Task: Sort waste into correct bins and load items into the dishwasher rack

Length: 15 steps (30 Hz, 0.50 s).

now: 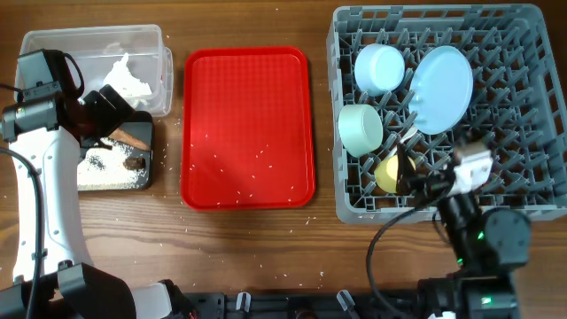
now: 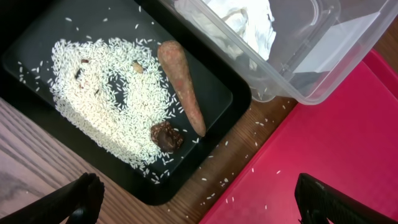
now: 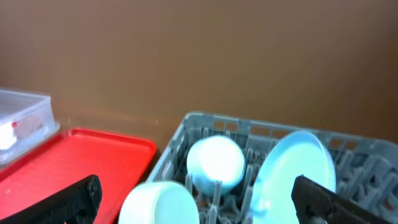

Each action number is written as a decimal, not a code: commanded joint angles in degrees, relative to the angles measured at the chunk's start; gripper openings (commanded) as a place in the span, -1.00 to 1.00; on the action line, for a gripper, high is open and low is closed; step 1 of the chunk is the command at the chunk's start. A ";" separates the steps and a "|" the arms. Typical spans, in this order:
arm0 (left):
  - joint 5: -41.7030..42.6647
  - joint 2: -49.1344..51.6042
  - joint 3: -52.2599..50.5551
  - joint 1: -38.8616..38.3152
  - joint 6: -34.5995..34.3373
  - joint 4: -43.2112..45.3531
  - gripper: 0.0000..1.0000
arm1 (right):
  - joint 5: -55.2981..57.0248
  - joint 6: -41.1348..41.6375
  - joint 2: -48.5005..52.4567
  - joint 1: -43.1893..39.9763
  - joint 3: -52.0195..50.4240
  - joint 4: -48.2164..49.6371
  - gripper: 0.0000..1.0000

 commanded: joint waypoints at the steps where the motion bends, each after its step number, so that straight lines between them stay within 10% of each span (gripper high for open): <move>1: -0.37 0.24 0.63 0.26 -0.72 -0.04 1.00 | -0.74 2.91 -8.90 -1.46 -10.91 4.63 0.99; 15: -0.37 0.24 0.63 0.26 -0.72 -0.04 1.00 | 0.07 2.95 -19.34 -1.49 -20.39 4.11 0.99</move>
